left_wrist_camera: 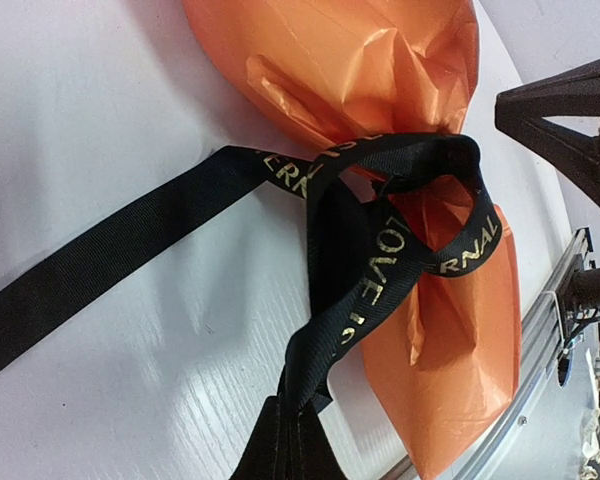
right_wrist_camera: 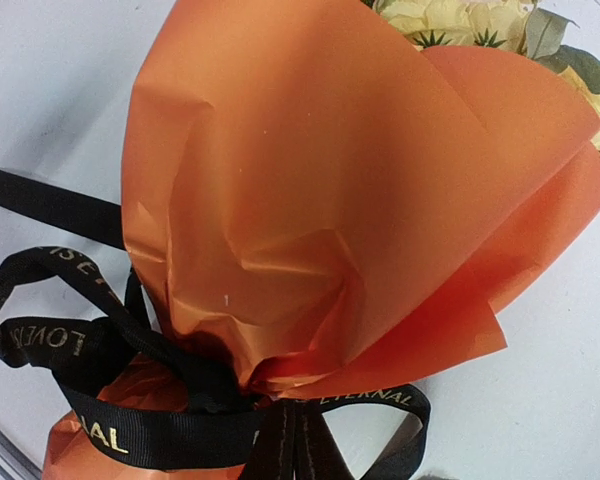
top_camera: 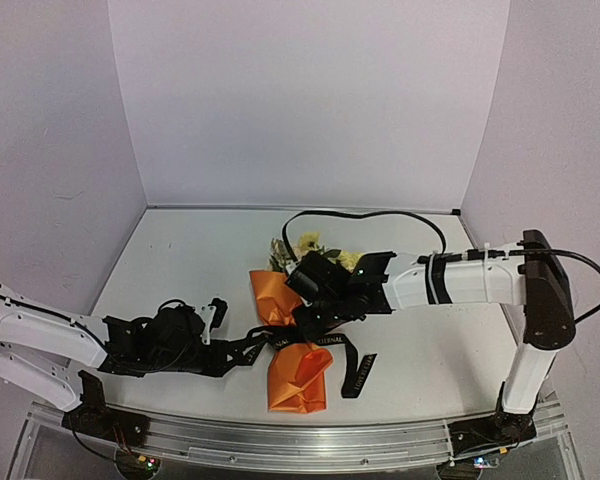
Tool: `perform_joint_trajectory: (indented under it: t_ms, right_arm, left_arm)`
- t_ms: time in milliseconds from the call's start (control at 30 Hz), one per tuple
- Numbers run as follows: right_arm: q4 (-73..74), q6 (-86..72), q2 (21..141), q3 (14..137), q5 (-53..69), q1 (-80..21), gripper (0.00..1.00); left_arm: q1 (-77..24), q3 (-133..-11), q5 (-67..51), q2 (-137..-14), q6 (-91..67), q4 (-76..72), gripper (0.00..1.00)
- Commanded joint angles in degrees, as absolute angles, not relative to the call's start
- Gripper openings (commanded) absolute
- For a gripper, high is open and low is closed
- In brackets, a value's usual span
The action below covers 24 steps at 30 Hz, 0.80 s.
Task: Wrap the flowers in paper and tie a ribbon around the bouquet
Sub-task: Cross the half-tied ribbon over the folded bouquet.
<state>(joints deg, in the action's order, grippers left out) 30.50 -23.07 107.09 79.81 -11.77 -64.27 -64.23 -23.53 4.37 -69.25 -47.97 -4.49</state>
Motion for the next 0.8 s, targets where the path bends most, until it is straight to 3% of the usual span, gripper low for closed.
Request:
perform_joint_trajectory:
  t_ms: [0, 233, 767]
  right_arm:
    - [25.16, -23.37, 104.95, 80.05, -10.71, -64.44, 0.05]
    - [33.77, -20.47, 111.07, 90.59, -3.14, -64.42, 0.14]
    - [40.86, -18.61, 114.71, 93.51, -2.78, -64.42, 0.22]
  left_arm:
    - [-64.26, -25.09, 5.62, -69.36, -46.75, -4.17, 0.0]
    - [-64.27, -25.9, 5.43, -69.19, -45.24, -4.05, 0.0]
    - [-64.24, -26.1, 5.26, -69.27, -44.82, -4.07, 0.0]
